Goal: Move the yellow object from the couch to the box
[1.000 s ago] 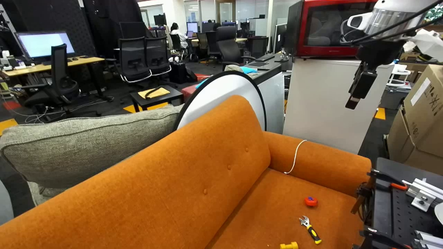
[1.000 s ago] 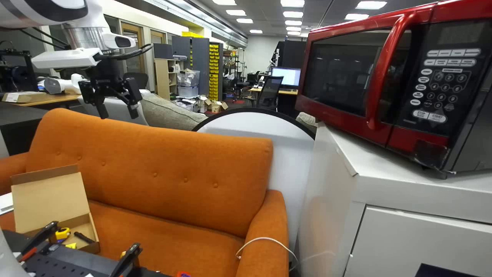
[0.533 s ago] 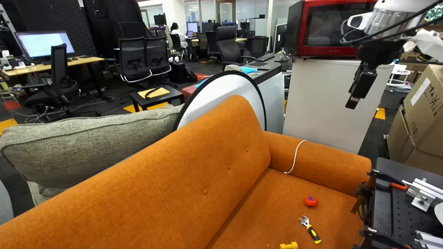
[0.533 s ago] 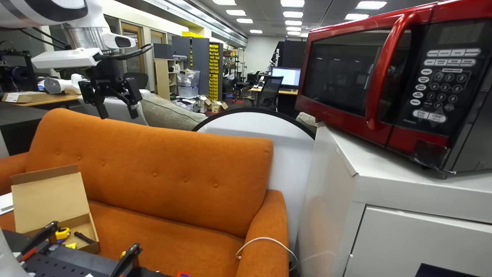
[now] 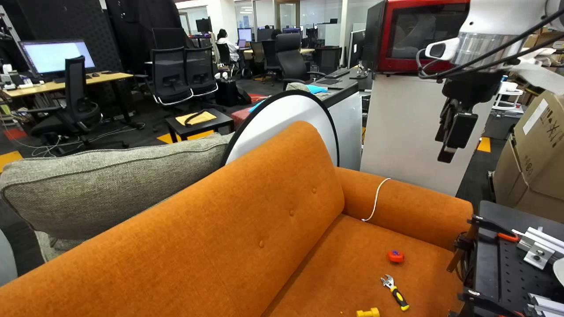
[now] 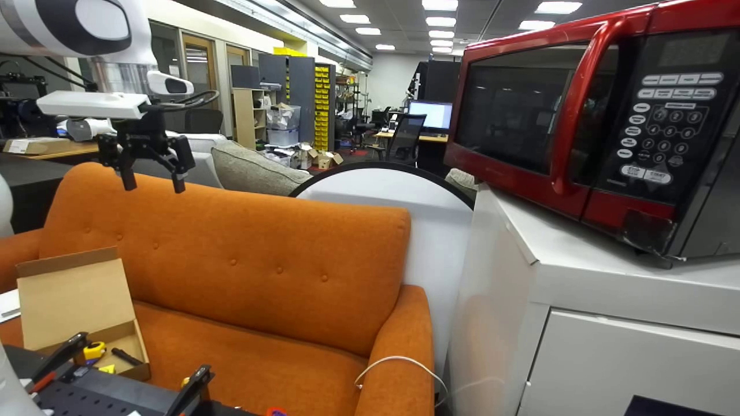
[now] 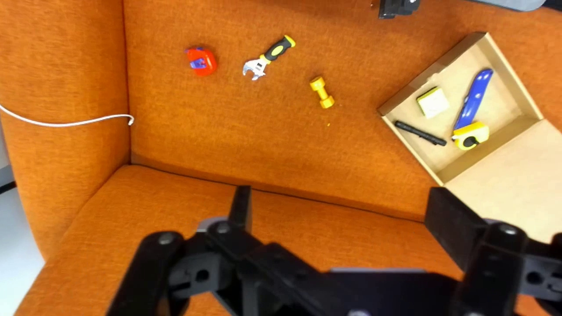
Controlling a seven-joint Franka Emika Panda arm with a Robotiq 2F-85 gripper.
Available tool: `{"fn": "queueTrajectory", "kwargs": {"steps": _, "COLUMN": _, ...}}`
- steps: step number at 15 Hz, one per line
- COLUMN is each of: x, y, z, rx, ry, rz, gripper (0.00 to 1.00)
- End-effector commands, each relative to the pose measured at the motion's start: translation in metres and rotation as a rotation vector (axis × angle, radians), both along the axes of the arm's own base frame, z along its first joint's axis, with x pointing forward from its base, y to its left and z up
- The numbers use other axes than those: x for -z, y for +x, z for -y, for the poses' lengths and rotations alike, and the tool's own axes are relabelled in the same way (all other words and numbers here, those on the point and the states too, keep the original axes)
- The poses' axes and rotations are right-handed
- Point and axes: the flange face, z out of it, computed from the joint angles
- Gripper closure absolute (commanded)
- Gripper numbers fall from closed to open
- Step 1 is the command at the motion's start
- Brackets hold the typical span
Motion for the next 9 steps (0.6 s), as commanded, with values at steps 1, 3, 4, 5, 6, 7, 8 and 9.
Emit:
{"fn": "queueTrajectory", "kwargs": {"steps": 1, "x": 0.031, "y": 0.025, "z": -0.024, "rx": -0.079, "ry": 0.023, "rz": -0.049, "gripper": 0.0}}
{"fn": "queueTrajectory", "kwargs": {"steps": 3, "x": 0.053, "y": 0.039, "z": -0.04, "rx": -0.091, "ry": 0.016, "rz": -0.061, "gripper": 0.0}}
{"fn": "queueTrajectory", "kwargs": {"steps": 4, "x": 0.061, "y": 0.047, "z": -0.045, "rx": -0.092, "ry": 0.003, "rz": -0.056, "gripper": 0.0}}
{"fn": "queueTrajectory", "kwargs": {"steps": 5, "x": 0.051, "y": 0.029, "z": -0.037, "rx": -0.084, "ry": 0.006, "rz": -0.051, "gripper": 0.0}}
{"fn": "queueTrajectory", "kwargs": {"steps": 6, "x": 0.059, "y": 0.036, "z": -0.042, "rx": -0.091, "ry": 0.004, "rz": -0.056, "gripper": 0.0}}
{"fn": "queueTrajectory", "kwargs": {"steps": 7, "x": 0.065, "y": 0.04, "z": -0.044, "rx": -0.093, "ry": 0.003, "rz": -0.065, "gripper": 0.0}}
{"fn": "queueTrajectory", "kwargs": {"steps": 8, "x": 0.066, "y": 0.044, "z": -0.045, "rx": -0.093, "ry": 0.004, "rz": -0.069, "gripper": 0.0}}
{"fn": "queueTrajectory", "kwargs": {"steps": 9, "x": 0.064, "y": 0.045, "z": -0.045, "rx": -0.093, "ry": 0.004, "rz": -0.066, "gripper": 0.0}}
